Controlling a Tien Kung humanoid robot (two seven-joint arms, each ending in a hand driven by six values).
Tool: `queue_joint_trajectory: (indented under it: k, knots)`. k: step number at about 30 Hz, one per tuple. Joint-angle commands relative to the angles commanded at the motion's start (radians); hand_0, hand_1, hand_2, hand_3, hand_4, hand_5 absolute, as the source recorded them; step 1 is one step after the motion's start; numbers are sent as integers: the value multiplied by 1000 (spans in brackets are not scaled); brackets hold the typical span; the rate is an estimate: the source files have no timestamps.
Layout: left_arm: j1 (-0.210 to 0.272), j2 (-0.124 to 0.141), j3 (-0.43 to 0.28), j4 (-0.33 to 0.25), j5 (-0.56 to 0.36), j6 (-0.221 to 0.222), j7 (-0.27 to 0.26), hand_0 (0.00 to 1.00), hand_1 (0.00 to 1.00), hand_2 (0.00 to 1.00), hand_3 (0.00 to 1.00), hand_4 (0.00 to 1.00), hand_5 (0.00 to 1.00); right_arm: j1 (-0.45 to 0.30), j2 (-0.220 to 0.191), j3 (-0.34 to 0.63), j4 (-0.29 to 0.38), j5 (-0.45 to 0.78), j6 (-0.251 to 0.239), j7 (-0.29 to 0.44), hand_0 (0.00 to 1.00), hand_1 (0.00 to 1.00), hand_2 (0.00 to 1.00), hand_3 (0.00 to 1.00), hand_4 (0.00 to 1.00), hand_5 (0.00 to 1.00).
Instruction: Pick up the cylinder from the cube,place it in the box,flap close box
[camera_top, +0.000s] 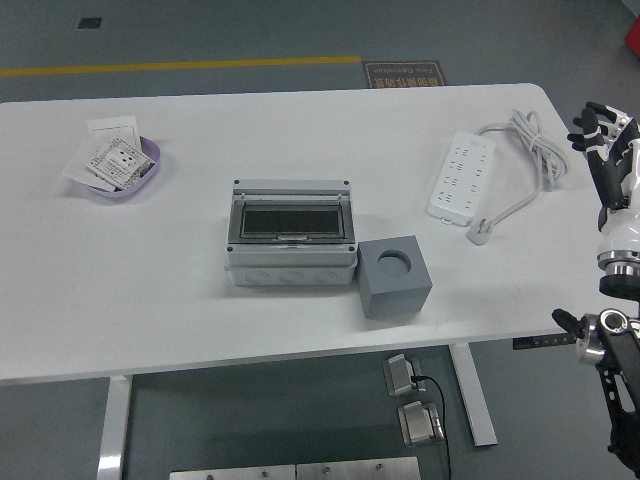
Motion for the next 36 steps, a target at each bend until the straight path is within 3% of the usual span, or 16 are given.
queue_joint_trajectory:
  k: [32, 33, 36]
  knots:
    - [-13, -14, -28, 0, 41, -2, 1, 613, 669, 581, 606, 671, 417, 10, -18, 1, -16, -17, -8, -6, 565, 558, 629, 693, 952, 748]
    - [-13, -13, -29, 0, 42, -2, 1, 613, 669, 582, 607, 671, 416, 11, -18, 0, -17, -17, -8, -6, 577, 618, 673, 697, 954, 749]
    - [-12, -10, -29, 0, 43, -3, 2, 613, 669, 582, 607, 671, 416, 14, -18, -2, -18, -18, -8, -5, 577, 618, 673, 697, 954, 749]
